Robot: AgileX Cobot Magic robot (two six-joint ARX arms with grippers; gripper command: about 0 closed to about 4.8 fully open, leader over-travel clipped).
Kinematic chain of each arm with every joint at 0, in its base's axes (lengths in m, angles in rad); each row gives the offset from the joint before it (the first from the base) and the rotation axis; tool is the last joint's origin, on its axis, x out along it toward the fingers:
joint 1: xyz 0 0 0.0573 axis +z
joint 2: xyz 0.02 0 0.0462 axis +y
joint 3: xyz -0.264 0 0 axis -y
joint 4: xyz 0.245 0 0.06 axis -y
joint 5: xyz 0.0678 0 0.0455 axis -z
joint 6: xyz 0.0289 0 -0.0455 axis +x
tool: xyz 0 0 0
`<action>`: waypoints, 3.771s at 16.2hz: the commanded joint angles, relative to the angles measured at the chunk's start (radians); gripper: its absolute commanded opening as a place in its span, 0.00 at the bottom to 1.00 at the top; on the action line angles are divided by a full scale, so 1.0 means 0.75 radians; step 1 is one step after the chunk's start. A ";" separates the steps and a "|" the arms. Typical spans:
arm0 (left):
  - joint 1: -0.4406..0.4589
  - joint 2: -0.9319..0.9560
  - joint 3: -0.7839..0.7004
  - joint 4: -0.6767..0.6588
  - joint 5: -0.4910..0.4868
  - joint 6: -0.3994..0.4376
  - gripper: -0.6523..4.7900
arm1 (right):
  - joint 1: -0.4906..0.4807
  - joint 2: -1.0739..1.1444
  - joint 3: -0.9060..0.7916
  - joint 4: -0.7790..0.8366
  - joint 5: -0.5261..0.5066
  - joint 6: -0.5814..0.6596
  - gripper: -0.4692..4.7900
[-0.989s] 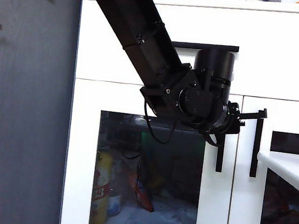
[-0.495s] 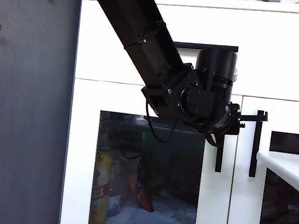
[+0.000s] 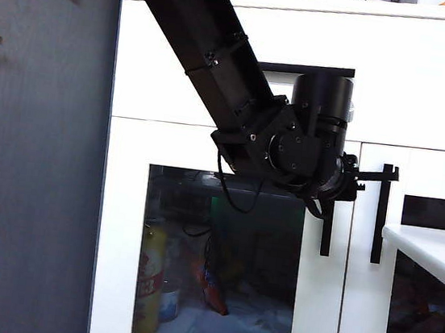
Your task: Open the left door of the white cabinet, pick up a can of beverage from the table on the right, place it inside the cabinet, and finally close the cabinet door.
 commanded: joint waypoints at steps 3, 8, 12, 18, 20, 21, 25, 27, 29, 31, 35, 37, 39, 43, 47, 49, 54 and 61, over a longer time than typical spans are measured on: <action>-0.004 -0.013 0.005 0.036 -0.023 -0.013 0.11 | -0.001 -0.006 0.004 0.018 -0.003 0.119 0.18; -0.015 -0.013 0.004 -0.059 -0.023 -0.013 0.11 | -0.001 -0.008 0.004 -0.005 -0.002 0.119 0.18; -0.025 -0.013 0.002 -0.064 -0.023 -0.013 0.11 | -0.001 -0.008 0.004 -0.006 -0.002 0.117 0.18; -0.041 -0.014 -0.002 0.220 -0.023 -0.013 0.11 | -0.001 -0.009 0.004 -0.006 -0.003 0.119 0.18; -0.039 -0.017 -0.002 0.237 -0.023 -0.013 0.11 | -0.001 -0.009 0.004 -0.007 -0.003 0.121 0.18; -0.038 -0.022 -0.007 0.236 -0.023 -0.013 0.11 | -0.001 -0.010 0.004 -0.019 -0.003 0.121 0.18; -0.063 -0.179 -0.347 0.240 -0.022 -0.013 0.11 | -0.002 -0.028 0.004 -0.060 -0.002 0.120 0.18; -0.063 -0.294 -0.569 0.243 -0.023 -0.013 0.11 | -0.001 -0.034 0.004 -0.061 -0.003 0.120 0.18; -0.065 -0.397 -0.744 0.258 -0.023 -0.013 0.11 | -0.001 -0.034 0.004 -0.073 -0.003 0.120 0.18; -0.081 -0.576 -1.023 0.308 -0.023 -0.013 0.11 | -0.001 -0.034 0.004 -0.133 -0.003 0.120 0.18; -0.090 -0.839 -1.333 0.308 -0.023 -0.013 0.11 | -0.002 -0.029 0.002 -0.228 0.083 0.024 0.19; -0.090 -0.978 -1.458 0.308 -0.024 -0.013 0.11 | -0.003 -0.004 -0.045 -0.228 0.218 -0.011 0.65; -0.090 -1.073 -1.525 0.309 -0.024 -0.013 0.11 | -0.003 0.016 -0.156 -0.192 0.248 0.004 0.80; -0.090 -1.171 -1.567 0.308 -0.026 -0.013 0.11 | -0.001 0.021 -0.555 0.362 0.250 0.074 0.81; -0.090 -1.176 -1.570 0.306 -0.025 -0.013 0.11 | -0.002 0.162 -0.726 0.724 0.367 0.074 0.89; -0.090 -1.177 -1.571 0.306 -0.024 -0.013 0.11 | -0.002 0.395 -0.725 0.975 0.366 0.074 0.89; -0.090 -1.245 -1.652 0.307 -0.023 -0.013 0.11 | 0.000 0.710 -0.724 1.307 0.315 0.107 0.89; -0.089 -1.244 -1.656 0.297 -0.024 -0.013 0.11 | 0.120 -0.067 -0.724 0.688 0.386 0.183 0.88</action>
